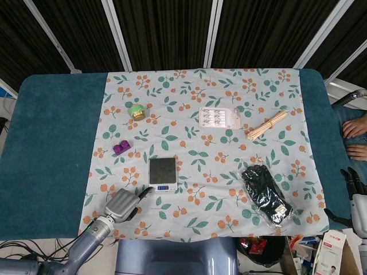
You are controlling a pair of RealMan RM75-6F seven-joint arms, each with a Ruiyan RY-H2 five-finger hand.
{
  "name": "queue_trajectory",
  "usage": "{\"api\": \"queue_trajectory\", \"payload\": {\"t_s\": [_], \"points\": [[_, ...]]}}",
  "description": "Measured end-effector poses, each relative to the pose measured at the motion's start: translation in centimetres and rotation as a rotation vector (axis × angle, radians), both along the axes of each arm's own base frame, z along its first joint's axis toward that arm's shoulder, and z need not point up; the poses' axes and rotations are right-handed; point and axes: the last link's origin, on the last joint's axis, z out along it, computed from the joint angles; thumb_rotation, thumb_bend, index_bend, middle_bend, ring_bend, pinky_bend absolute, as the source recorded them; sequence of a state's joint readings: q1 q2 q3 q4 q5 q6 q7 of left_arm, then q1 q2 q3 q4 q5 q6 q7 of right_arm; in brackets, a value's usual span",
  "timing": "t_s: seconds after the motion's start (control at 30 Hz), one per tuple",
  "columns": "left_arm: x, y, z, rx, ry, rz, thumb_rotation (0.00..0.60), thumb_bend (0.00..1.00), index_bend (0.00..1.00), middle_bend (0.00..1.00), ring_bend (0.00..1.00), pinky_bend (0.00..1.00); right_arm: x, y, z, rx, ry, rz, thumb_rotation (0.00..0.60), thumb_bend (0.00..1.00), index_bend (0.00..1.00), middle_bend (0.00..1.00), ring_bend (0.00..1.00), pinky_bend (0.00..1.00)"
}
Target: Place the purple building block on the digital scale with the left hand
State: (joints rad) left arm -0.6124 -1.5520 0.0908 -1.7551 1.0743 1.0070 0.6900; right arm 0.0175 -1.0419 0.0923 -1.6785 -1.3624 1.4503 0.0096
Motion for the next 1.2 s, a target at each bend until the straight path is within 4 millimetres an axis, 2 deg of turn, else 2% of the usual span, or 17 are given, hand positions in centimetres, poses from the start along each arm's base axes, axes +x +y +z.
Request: {"api": "queue_trajectory", "payload": {"t_s": [0.17,0.53,0.63,0.7,0.77,0.9,1.0,1.2], "points": [[0.2,0.0,0.1,0.002,-0.005,-0.001,0.6,0.52,0.01,0.79,0.77,0.68,0.0,0.0,0.0,0.002,0.001,-0.001,0.6,0.08,0.04,0.01,0.17,0.19],[1.0,0.0,0.8,0.047,-0.051,-0.012,0.6,0.52,0.0,0.79,0.76,0.68,-0.1,0.0,0.0,0.007,0.003,-0.011,0.6,0.08,0.04,0.01,0.17,0.19],[1.1,0.1,0.9,0.056,-0.065,-0.015,0.6,0.48,0.02,0.72,0.73,0.67,-0.2,0.0,0.1,0.007,0.004,-0.012,0.6,0.08,0.04,0.01,0.17,0.19],[1.2,0.1,1.1,0.067,-0.08,-0.019,0.6,0.4,0.08,0.66,0.68,0.66,-0.2,0.0,0.1,0.007,0.003,-0.013,0.6,0.08,0.04,0.01,0.17,0.19],[1.4,0.3,1.3,0.087,-0.107,-0.022,0.6,0.28,0.11,0.54,0.54,0.58,-0.2,0.0,0.1,0.006,0.002,-0.015,0.6,0.08,0.04,0.01,0.17,0.19],[1.7,1.1,2.3,0.151,-0.181,-0.011,0.6,0.14,0.09,0.26,0.18,0.25,-0.3,0.1,0.2,0.005,0.0,-0.017,0.6,0.08,0.04,0.01,0.17,0.19],[1.6,2.5,3.6,0.228,-0.241,0.016,0.6,0.11,0.09,0.19,0.11,0.2,-0.3,0.1,0.2,0.004,-0.003,-0.019,0.6,0.08,0.04,0.01,0.17,0.19],[1.6,7.1,7.1,0.425,-0.394,0.09,0.6,0.07,0.13,0.23,0.12,0.21,-0.3,0.2,0.2,0.006,-0.006,-0.022,0.6,0.07,0.04,0.01,0.17,0.19]]}}
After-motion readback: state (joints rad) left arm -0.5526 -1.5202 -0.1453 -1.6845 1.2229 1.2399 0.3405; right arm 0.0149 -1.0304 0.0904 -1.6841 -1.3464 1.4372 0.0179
